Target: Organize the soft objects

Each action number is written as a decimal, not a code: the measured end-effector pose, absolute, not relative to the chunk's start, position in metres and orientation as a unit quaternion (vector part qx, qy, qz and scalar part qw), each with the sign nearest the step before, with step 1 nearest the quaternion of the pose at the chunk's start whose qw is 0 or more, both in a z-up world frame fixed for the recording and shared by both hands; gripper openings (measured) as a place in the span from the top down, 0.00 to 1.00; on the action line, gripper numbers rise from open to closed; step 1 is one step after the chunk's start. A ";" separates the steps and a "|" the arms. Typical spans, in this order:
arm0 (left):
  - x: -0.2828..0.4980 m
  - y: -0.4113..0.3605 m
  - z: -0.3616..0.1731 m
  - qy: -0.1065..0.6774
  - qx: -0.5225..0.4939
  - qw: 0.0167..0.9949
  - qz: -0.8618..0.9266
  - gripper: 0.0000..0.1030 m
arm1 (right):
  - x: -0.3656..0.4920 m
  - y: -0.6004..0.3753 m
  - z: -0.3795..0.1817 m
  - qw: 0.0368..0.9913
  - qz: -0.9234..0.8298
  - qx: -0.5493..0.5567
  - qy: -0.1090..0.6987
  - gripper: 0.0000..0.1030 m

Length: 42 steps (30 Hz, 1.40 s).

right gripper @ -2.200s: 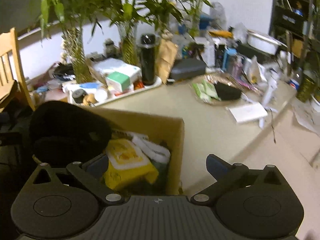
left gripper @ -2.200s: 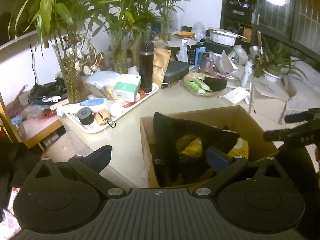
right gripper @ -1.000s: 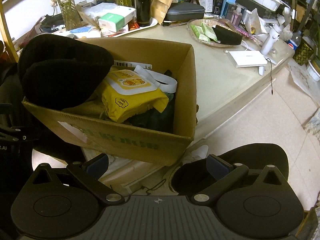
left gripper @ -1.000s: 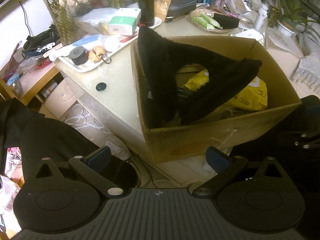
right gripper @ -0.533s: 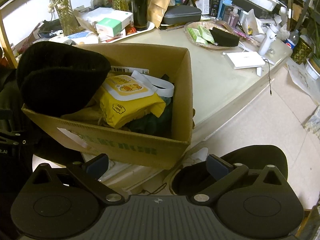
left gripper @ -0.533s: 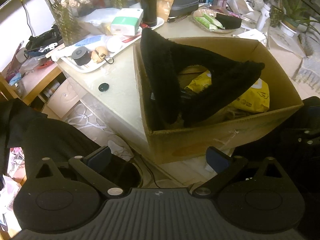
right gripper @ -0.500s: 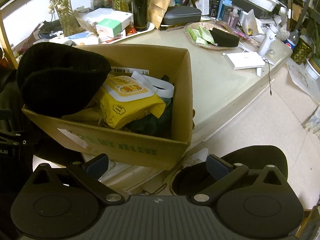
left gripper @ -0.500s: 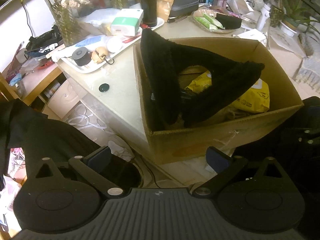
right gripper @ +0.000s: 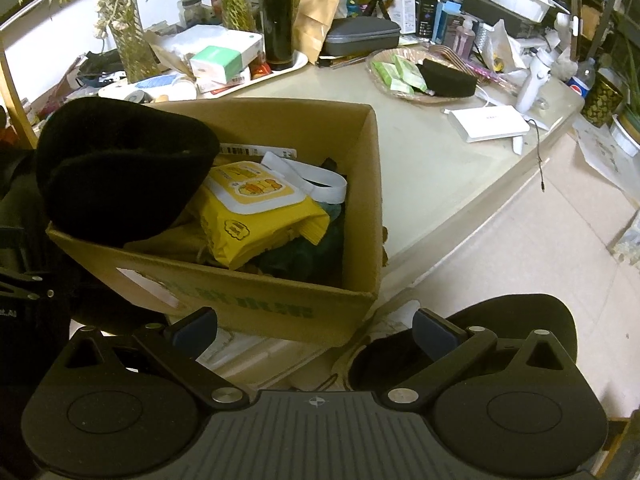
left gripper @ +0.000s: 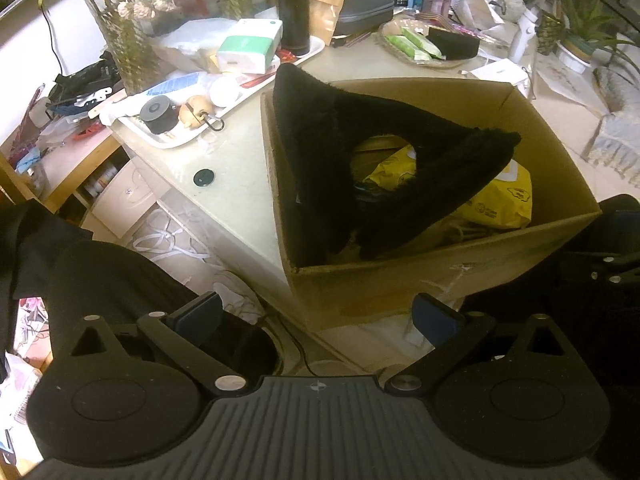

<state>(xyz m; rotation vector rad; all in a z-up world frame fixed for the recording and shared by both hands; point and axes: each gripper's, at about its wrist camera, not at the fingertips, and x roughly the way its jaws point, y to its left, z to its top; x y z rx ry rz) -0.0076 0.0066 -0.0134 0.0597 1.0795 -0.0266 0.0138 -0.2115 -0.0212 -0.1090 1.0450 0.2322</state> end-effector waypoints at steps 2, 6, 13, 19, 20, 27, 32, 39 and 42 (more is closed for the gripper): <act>-0.008 0.007 -0.013 0.514 0.028 0.857 -0.013 0.00 | 0.014 -0.211 -0.021 0.859 0.113 -0.051 0.497 0.00; -0.007 0.007 -0.013 0.515 0.025 0.857 -0.014 0.00 | 0.014 -0.211 -0.022 0.859 0.112 -0.049 0.498 0.00; -0.006 0.007 -0.014 0.517 0.024 0.856 -0.014 0.00 | 0.015 -0.214 -0.023 0.858 0.115 -0.041 0.500 0.00; -0.006 0.008 -0.014 0.517 0.023 0.855 -0.014 0.00 | 0.016 -0.214 -0.024 0.857 0.115 -0.039 0.502 0.00; -0.006 0.008 -0.014 0.517 0.023 0.855 -0.014 0.00 | 0.016 -0.213 -0.024 0.856 0.115 -0.039 0.502 0.00; -0.006 0.008 -0.015 0.517 0.022 0.855 -0.014 0.00 | 0.017 -0.214 -0.025 0.856 0.112 -0.037 0.503 0.00; -0.006 0.008 -0.015 0.518 0.022 0.855 -0.014 0.00 | 0.018 -0.215 -0.025 0.856 0.112 -0.037 0.503 0.00; -0.009 0.009 -0.014 0.514 0.014 0.857 -0.021 0.00 | 0.018 -0.216 -0.026 0.856 0.113 -0.037 0.502 0.00; -0.011 0.006 -0.012 0.505 0.016 0.863 -0.026 0.00 | 0.018 -0.216 -0.026 0.857 0.113 -0.037 0.502 0.00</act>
